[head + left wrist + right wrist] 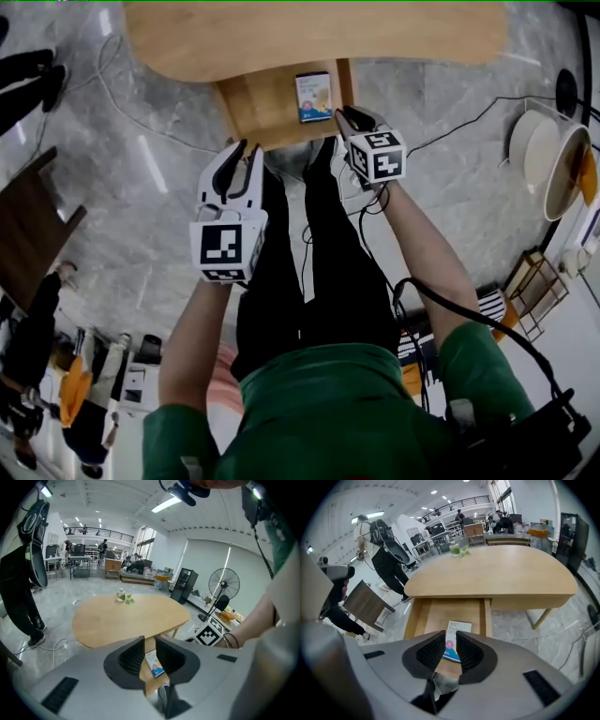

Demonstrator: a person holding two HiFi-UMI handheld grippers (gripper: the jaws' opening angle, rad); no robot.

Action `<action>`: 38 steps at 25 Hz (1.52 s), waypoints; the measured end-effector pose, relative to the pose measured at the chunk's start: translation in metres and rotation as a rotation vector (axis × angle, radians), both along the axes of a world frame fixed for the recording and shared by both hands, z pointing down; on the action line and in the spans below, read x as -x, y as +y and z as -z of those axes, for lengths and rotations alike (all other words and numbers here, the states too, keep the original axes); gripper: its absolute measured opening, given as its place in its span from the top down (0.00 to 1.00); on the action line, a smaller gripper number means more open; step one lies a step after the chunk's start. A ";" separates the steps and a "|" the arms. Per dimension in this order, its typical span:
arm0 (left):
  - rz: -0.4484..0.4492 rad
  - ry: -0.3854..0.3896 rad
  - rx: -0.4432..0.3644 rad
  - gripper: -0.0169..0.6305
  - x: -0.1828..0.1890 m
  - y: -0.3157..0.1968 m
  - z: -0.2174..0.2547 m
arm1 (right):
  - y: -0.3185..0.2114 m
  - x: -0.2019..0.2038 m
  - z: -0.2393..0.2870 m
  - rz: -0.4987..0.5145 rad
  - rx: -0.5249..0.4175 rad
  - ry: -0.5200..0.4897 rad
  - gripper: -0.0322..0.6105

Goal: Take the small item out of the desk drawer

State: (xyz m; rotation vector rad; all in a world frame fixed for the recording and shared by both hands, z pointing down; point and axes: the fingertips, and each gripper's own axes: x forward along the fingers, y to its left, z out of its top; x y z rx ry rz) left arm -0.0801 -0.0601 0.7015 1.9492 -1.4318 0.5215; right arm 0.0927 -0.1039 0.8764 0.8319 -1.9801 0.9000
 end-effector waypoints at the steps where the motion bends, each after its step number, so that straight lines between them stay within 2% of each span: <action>1: 0.000 0.005 0.010 0.84 -0.002 0.002 -0.008 | 0.001 0.001 -0.011 0.001 0.012 0.005 0.81; 8: 0.019 0.033 0.058 0.84 -0.003 0.017 -0.047 | 0.008 -0.004 -0.078 -0.006 0.117 0.048 0.73; 16: 0.052 0.066 0.064 0.84 0.008 0.021 -0.061 | 0.000 0.006 -0.112 0.041 0.173 0.111 0.64; 23: 0.093 0.108 0.083 0.84 0.012 0.033 -0.064 | -0.011 0.013 -0.136 0.036 0.209 0.162 0.59; 30: 0.088 0.120 0.090 0.84 0.015 0.040 -0.065 | -0.010 0.027 -0.158 0.062 0.244 0.197 0.58; 35: 0.097 0.130 0.083 0.84 0.012 0.034 -0.063 | -0.013 0.029 -0.162 0.065 0.249 0.167 0.58; 38: 0.099 0.130 0.092 0.84 0.013 0.035 -0.063 | -0.009 0.028 -0.158 0.085 0.233 0.157 0.67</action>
